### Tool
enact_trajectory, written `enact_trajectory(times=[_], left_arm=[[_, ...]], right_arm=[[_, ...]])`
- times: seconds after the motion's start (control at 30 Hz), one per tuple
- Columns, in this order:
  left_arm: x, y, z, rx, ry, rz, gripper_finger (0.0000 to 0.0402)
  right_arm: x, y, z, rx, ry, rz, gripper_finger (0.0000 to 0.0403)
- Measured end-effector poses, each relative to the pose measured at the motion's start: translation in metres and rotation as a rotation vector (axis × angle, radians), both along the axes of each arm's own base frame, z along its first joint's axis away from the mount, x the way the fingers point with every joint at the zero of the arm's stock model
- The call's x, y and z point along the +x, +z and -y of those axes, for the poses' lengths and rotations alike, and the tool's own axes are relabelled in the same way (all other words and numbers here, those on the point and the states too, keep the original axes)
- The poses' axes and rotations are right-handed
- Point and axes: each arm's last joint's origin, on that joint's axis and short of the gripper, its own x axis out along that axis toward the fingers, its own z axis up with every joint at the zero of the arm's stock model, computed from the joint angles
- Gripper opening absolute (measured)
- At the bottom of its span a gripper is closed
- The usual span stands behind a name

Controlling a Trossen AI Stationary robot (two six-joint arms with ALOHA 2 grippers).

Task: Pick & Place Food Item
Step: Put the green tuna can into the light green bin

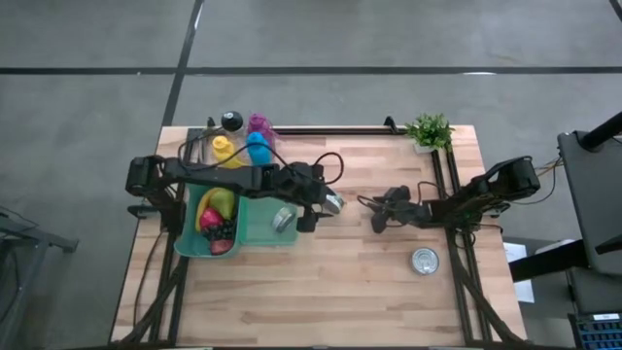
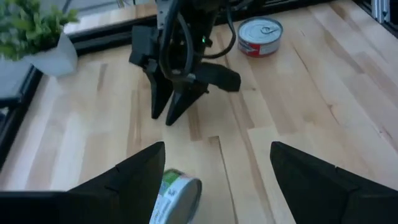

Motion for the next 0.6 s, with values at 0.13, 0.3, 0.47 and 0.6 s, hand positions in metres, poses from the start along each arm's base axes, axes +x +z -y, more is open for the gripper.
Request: enact_trajectory(times=[0.13, 0.3, 0.47, 0.6], left_arm=[[0.002, 0.002, 0.000, 0.017, -0.011, 0.026, 0.0296], [0.001, 0.001, 0.000, 0.005, -0.003, 0.016, 0.0296], [0.001, 0.001, -0.004, 0.008, 0.005, 0.017, 0.0296], [0.000, 0.001, -0.009, 0.013, 0.023, 0.014, 0.0296]], right_arm=[[0.007, 0.004, 0.000, 0.001, 0.000, 0.024, 0.0147], [0.019, 0.012, -0.001, 0.004, 0.001, 0.067, 0.0147], [0.034, 0.023, -0.002, 0.008, 0.002, 0.121, 0.0147], [0.037, 0.029, 0.000, -0.004, -0.015, 0.146, 0.0147]])
